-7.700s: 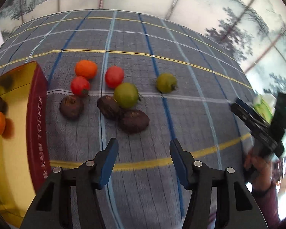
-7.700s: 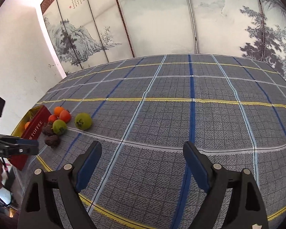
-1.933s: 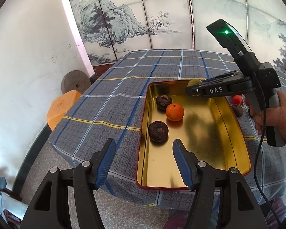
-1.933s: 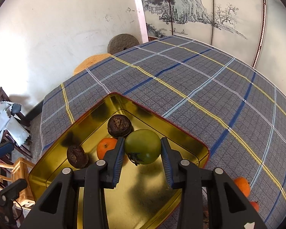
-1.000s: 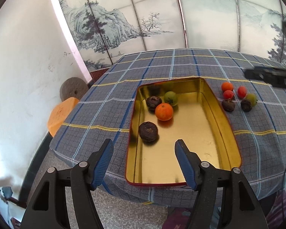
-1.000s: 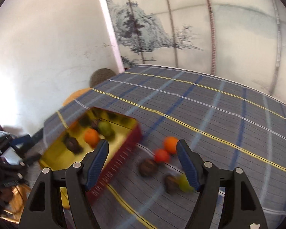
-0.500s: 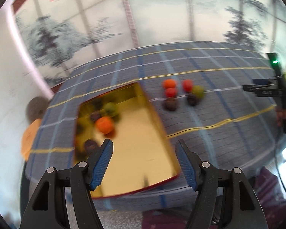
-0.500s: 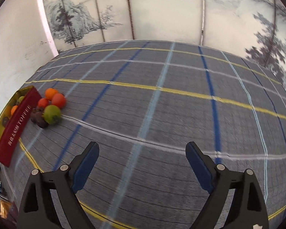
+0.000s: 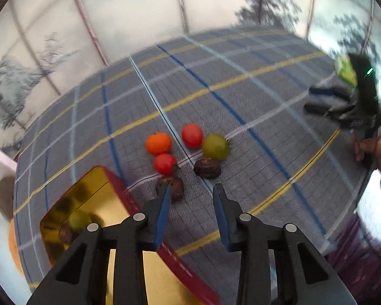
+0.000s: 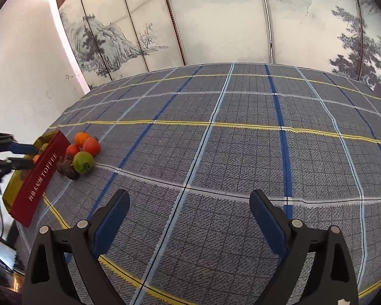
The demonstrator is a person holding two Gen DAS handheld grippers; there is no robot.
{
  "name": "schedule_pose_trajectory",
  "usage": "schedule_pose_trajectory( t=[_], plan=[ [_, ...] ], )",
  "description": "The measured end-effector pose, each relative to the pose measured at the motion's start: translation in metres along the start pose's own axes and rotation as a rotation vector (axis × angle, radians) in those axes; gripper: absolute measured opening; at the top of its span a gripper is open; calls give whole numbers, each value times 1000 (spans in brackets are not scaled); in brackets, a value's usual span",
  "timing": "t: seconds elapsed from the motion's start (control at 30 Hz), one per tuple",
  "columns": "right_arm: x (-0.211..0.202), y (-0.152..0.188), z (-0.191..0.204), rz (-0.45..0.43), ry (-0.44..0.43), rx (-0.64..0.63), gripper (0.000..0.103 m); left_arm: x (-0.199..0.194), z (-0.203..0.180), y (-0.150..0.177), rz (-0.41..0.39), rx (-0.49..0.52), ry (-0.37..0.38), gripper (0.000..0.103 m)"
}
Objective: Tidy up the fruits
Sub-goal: 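Grasp a third dark brown fruit with the left gripper, then move the dark brown fruit into the tray with the left gripper while the right gripper grasps a red tomato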
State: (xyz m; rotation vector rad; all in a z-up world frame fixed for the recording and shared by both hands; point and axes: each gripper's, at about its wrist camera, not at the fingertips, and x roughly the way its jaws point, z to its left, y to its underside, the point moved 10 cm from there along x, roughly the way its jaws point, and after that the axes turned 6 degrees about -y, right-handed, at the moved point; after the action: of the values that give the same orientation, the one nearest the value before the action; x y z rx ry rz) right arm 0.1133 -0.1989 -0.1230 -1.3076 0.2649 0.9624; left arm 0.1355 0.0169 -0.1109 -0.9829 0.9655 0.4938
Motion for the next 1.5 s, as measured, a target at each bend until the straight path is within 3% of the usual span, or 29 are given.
schedule_pose_trajectory(
  t=[0.37,0.53,0.67,0.83,0.9,1.03,1.17,1.27,1.4,1.5],
  plan=[
    [0,-1,4,2,-27,-4,96,68,20,7,175,29,34,36],
    [3,0,4,19,-25,-6,96,69,20,5,154,19,27,35],
    [3,-2,13,14,-56,-21,96,55,17,9,117,-51,-57,35],
    [22,-30,68,48,-196,-118,78,6,12,18,20,-234,-37,35],
    [40,-45,100,89,-287,-150,75,-14,5,23,-15,-266,-34,35],
    [84,-54,141,192,-347,-209,72,-45,0,32,-55,-326,-36,35],
    [116,-53,163,271,-357,-237,72,-65,9,51,-60,-392,-47,35],
    [136,-48,173,316,-327,-260,64,-73,15,64,-55,-419,-62,35],
    [155,-40,178,361,-276,-288,49,-77,24,77,-49,-433,-89,35],
    [159,-38,177,359,-233,-315,30,-76,29,84,-47,-457,-90,35]
  ],
)
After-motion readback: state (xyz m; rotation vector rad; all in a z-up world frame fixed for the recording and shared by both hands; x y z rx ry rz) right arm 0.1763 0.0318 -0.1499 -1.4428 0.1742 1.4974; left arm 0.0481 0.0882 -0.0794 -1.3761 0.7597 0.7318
